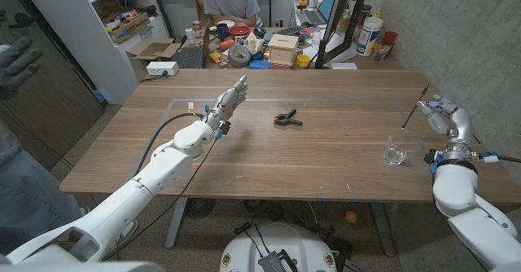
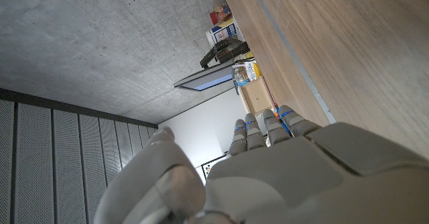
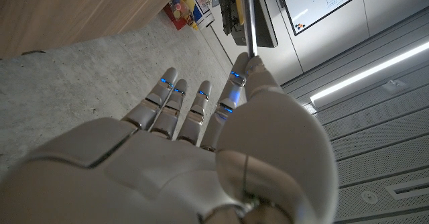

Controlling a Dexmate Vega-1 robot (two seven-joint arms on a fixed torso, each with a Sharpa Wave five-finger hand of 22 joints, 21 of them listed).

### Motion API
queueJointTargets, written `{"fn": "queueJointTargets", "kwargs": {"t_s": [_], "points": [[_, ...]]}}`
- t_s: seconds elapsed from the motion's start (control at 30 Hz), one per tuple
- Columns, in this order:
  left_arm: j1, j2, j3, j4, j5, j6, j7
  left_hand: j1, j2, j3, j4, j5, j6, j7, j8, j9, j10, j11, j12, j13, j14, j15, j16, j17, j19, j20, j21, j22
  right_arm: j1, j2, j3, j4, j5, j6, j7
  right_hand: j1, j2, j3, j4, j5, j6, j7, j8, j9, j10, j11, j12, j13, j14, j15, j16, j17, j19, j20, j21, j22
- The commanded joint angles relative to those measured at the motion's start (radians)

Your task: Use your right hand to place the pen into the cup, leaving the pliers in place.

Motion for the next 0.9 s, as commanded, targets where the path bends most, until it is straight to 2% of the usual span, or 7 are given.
{"fn": "queueJointTargets", "kwargs": {"t_s": [0.03, 0.5, 0.9], "points": [[-0.004, 0.003, 0.003, -0.003, 0.002, 0.012, -0.001, 0.008, 0.003, -0.006, 0.001, -0.003, 0.007, 0.002, 0.0, 0.005, -0.001, 0.002, 0.0, 0.002, -0.006, 0.004, -0.003, 0.001, -0.011, 0.001, -0.001, 0.004, -0.037, 0.063, -0.008, 0.019, -0.037, 0.04, -0.03, 0.012, 0.0, -0.002, 0.003, 0.008, 0.045, -0.036, 0.007, 0.029, 0.009, -0.004, -0.003, 0.001, 0.002, -0.046, -0.001, 0.004, 0.001, -0.029, -0.005, 0.005], [-0.011, -0.004, 0.012, 0.006, 0.007, 0.012, -0.005, 0.009, 0.004, -0.008, 0.001, -0.003, 0.009, 0.002, 0.0, 0.005, -0.001, 0.003, 0.0, 0.002, -0.006, 0.004, -0.003, 0.001, -0.011, 0.002, -0.001, 0.004, -0.075, 0.099, 0.004, 0.029, -0.043, 0.05, -0.047, 0.012, -0.003, -0.007, 0.004, 0.007, 0.046, -0.04, 0.006, 0.026, 0.018, -0.006, -0.001, 0.001, 0.0, -0.049, -0.003, 0.003, -0.001, -0.03, -0.008, 0.005], [-0.014, -0.01, 0.02, 0.005, 0.012, 0.019, -0.001, 0.009, 0.005, -0.01, 0.001, -0.004, 0.007, 0.001, -0.001, 0.005, -0.002, -0.001, -0.001, 0.002, -0.006, 0.005, -0.003, 0.001, -0.011, 0.002, -0.001, 0.004, -0.06, 0.125, -0.038, 0.066, -0.135, 0.041, -0.137, 0.011, -0.003, -0.011, 0.006, 0.007, 0.048, -0.043, 0.006, 0.023, 0.025, -0.006, 0.0, 0.001, -0.001, -0.05, -0.003, 0.004, -0.002, -0.029, -0.01, 0.005]]}}
